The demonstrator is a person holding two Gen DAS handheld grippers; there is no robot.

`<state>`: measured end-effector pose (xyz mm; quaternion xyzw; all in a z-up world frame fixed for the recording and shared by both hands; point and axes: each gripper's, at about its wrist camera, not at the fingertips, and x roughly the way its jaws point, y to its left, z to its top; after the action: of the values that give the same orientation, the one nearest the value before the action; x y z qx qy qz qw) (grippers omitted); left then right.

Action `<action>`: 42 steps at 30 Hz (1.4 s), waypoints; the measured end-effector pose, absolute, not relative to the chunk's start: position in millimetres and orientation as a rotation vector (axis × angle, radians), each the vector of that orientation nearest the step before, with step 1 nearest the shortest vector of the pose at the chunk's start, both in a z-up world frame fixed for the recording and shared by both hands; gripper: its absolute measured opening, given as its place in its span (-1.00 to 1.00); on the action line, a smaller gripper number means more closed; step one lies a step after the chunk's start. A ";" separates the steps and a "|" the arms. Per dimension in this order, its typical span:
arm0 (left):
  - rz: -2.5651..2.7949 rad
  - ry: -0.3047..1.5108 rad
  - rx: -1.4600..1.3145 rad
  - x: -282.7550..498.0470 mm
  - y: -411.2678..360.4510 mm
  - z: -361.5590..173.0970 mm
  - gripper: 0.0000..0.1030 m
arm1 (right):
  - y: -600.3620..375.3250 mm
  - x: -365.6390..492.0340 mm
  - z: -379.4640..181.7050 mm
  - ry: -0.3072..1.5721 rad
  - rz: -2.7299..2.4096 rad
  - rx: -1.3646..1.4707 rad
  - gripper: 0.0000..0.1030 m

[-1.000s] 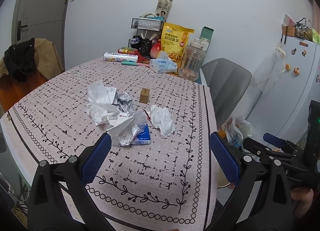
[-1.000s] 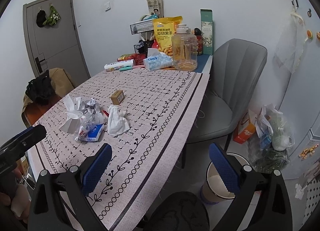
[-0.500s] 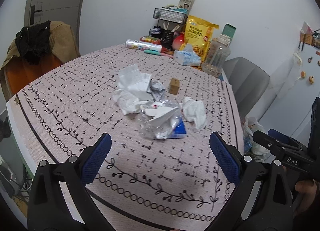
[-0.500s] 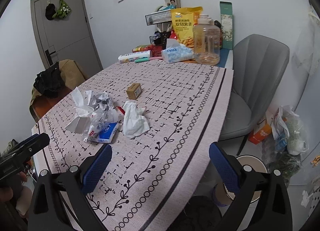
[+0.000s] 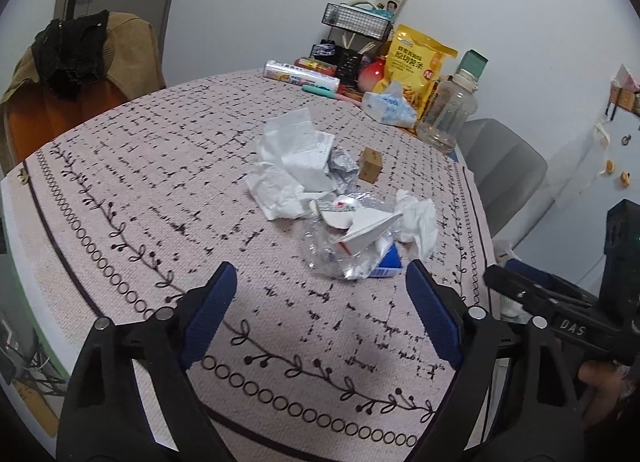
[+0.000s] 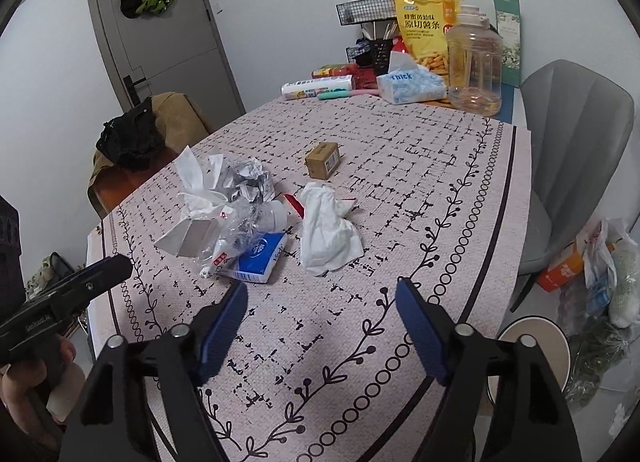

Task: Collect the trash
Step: 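Move the right tool to the white tissue and close on it, then lift the white tissue with the right tool and carry it toward the bin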

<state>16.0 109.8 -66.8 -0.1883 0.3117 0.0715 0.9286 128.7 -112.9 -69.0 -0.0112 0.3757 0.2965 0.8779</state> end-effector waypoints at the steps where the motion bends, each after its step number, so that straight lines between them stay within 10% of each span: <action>1: 0.139 0.638 -0.383 19.2 108.4 -66.7 0.58 | -113.5 130.8 -71.0 0.794 0.620 -0.021 0.34; 11: 0.111 0.656 -0.328 62.7 94.0 -68.6 0.35 | -121.4 147.2 -82.3 0.834 0.617 0.015 0.18; 18: 0.089 0.677 -0.305 69.8 90.8 -65.1 -0.88 | -112.2 162.0 -83.2 0.846 0.642 0.024 0.18; 31: 0.136 0.577 -0.348 25.1 110.8 -31.3 -0.93 | -70.2 188.9 -101.7 0.885 0.663 -0.025 0.14; 34: 0.114 0.556 -0.385 17.4 115.7 -27.1 -0.94 | -63.5 194.3 -104.5 0.892 0.666 -0.039 -0.10; 37: 0.096 0.536 -0.405 12.1 115.9 -22.9 -0.95 | -59.5 199.1 -108.3 0.921 0.680 -0.047 -0.76; 42: 0.082 0.519 -0.392 7.6 110.1 -18.3 -0.95 | -68.3 189.4 -95.2 0.895 0.737 0.008 -0.93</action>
<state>7.6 110.1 -18.3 -0.1923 0.2548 0.0404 0.9468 189.4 -68.3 -95.2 0.0036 0.4227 0.3480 0.8368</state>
